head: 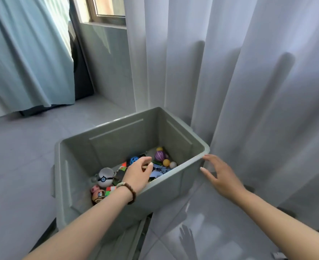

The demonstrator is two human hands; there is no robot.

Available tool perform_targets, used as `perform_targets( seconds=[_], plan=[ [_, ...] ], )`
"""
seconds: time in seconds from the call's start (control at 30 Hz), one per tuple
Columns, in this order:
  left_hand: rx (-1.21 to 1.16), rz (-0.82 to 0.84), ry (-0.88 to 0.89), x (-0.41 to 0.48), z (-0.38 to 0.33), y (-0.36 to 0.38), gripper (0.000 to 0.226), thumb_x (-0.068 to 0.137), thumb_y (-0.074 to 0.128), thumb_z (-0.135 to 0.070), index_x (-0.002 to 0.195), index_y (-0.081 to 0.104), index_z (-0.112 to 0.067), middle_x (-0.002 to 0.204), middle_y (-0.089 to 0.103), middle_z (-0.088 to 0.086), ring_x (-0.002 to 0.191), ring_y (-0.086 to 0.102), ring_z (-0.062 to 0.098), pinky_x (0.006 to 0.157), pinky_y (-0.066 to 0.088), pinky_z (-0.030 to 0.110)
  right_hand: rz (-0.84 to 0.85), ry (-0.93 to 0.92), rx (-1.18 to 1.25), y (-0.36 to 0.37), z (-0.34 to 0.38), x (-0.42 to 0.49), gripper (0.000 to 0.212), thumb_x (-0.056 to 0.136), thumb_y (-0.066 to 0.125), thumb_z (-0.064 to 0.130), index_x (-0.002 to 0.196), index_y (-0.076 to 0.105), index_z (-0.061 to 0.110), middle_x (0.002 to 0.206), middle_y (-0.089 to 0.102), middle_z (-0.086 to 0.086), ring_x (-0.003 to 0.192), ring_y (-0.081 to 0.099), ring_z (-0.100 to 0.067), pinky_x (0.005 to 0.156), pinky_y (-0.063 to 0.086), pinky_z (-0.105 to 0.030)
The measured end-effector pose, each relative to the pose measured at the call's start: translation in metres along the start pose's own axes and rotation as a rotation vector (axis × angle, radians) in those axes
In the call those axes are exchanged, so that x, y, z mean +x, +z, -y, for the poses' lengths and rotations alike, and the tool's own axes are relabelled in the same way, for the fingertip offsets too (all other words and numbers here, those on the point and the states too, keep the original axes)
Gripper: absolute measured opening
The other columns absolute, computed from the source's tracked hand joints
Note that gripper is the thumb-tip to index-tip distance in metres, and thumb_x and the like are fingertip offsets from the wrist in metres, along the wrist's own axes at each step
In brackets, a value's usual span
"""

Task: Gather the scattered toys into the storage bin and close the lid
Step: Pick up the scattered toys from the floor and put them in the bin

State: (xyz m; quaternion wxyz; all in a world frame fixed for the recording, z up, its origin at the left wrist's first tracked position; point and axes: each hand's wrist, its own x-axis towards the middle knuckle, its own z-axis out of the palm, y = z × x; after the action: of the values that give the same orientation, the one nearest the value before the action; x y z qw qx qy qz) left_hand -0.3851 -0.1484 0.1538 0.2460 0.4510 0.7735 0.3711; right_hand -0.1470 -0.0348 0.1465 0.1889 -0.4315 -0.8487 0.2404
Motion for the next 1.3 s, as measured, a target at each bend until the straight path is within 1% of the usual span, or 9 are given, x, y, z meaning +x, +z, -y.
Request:
perform_targets(
  seconds=[0.17,0.3,0.47,0.57,0.67,0.77,0.97,1.13,1.3],
  plan=[
    [0.308,0.107,0.437,-0.015,-0.086,0.061,0.042,0.092,0.05,-0.037,0.13,0.051,-0.019,0.128,0.056,-0.004,0.124,0.044,0.012,0.105,0.031,0.023,0.053,0.194,-0.134,-0.072,-0.084,-0.075,0.044,0.092,0.052,0.038,0.134,0.043,0.026,0.147,0.036,0.008,0.135,0.035,-0.013,0.108,0.026,-0.025],
    [0.4,0.234,0.583,-0.04,-0.141,0.14,0.047,0.093,0.047,-0.043,0.135,0.045,-0.022,0.14,0.045,-0.005,0.134,0.033,0.012,0.108,0.021,0.02,0.044,0.387,-0.154,-0.114,-0.155,-0.148,0.051,0.092,0.053,0.038,0.138,0.038,0.023,0.147,0.037,0.003,0.133,0.038,-0.015,0.108,0.027,-0.025],
    [0.527,0.543,0.483,-0.075,-0.161,0.251,0.056,0.093,0.044,-0.048,0.142,0.034,-0.022,0.149,0.034,-0.003,0.139,0.026,0.015,0.11,0.025,0.028,0.092,0.678,-0.088,-0.133,-0.236,-0.24,0.065,0.088,0.057,0.046,0.143,0.032,0.021,0.15,0.031,0.001,0.134,0.036,-0.017,0.109,0.03,-0.028],
    [0.557,0.696,0.405,-0.094,-0.153,0.311,0.059,0.093,0.042,-0.049,0.145,0.029,-0.023,0.151,0.03,0.001,0.138,0.029,0.019,0.109,0.03,0.032,0.104,0.795,-0.001,-0.132,-0.279,-0.284,0.072,0.084,0.062,0.047,0.143,0.032,0.019,0.151,0.03,-0.003,0.135,0.034,-0.019,0.109,0.03,-0.03],
    [0.576,0.792,0.354,-0.105,-0.136,0.365,0.062,0.092,0.045,-0.05,0.145,0.027,-0.023,0.152,0.029,0.002,0.138,0.028,0.02,0.112,0.029,0.034,0.049,0.946,0.128,-0.121,-0.315,-0.315,0.079,0.079,0.065,0.051,0.142,0.032,0.018,0.151,0.03,-0.005,0.136,0.033,-0.022,0.107,0.031,-0.031],
    [0.589,0.844,0.311,-0.114,-0.116,0.413,0.065,0.09,0.046,-0.052,0.145,0.026,-0.023,0.151,0.029,0.002,0.137,0.03,0.021,0.111,0.03,0.035,0.028,1.044,0.296,-0.097,-0.347,-0.333,0.075,0.079,0.069,0.044,0.14,0.035,0.015,0.148,0.032,-0.006,0.134,0.034,-0.022,0.103,0.032,-0.027],
    [0.526,0.866,0.198,-0.122,-0.082,0.485,0.07,0.088,0.049,-0.052,0.146,0.024,-0.021,0.15,0.029,0.004,0.134,0.035,0.024,0.109,0.031,0.033,-0.072,1.008,0.442,-0.04,-0.379,-0.318,0.061,0.077,0.074,0.039,0.128,0.048,0.018,0.133,0.049,-0.003,0.121,0.047,-0.018,0.092,0.037,-0.022],
    [0.473,0.836,0.13,-0.11,-0.069,0.513,0.069,0.088,0.051,-0.051,0.144,0.027,-0.018,0.146,0.035,0.008,0.131,0.039,0.024,0.108,0.034,0.033,-0.101,0.898,0.368,-0.016,-0.394,-0.29,0.063,0.073,0.075,0.044,0.127,0.048,0.024,0.129,0.048,-0.001,0.121,0.044,-0.018,0.101,0.039,-0.032],
    [0.256,0.796,0.021,-0.086,-0.071,0.537,0.057,0.093,0.049,-0.041,0.141,0.034,-0.014,0.142,0.042,0.01,0.127,0.043,0.024,0.106,0.035,0.031,-0.207,0.946,0.423,-0.006,-0.416,-0.263,0.059,0.077,0.071,0.043,0.127,0.05,0.02,0.13,0.05,-0.002,0.123,0.044,-0.021,0.104,0.039,-0.037]
  ],
)
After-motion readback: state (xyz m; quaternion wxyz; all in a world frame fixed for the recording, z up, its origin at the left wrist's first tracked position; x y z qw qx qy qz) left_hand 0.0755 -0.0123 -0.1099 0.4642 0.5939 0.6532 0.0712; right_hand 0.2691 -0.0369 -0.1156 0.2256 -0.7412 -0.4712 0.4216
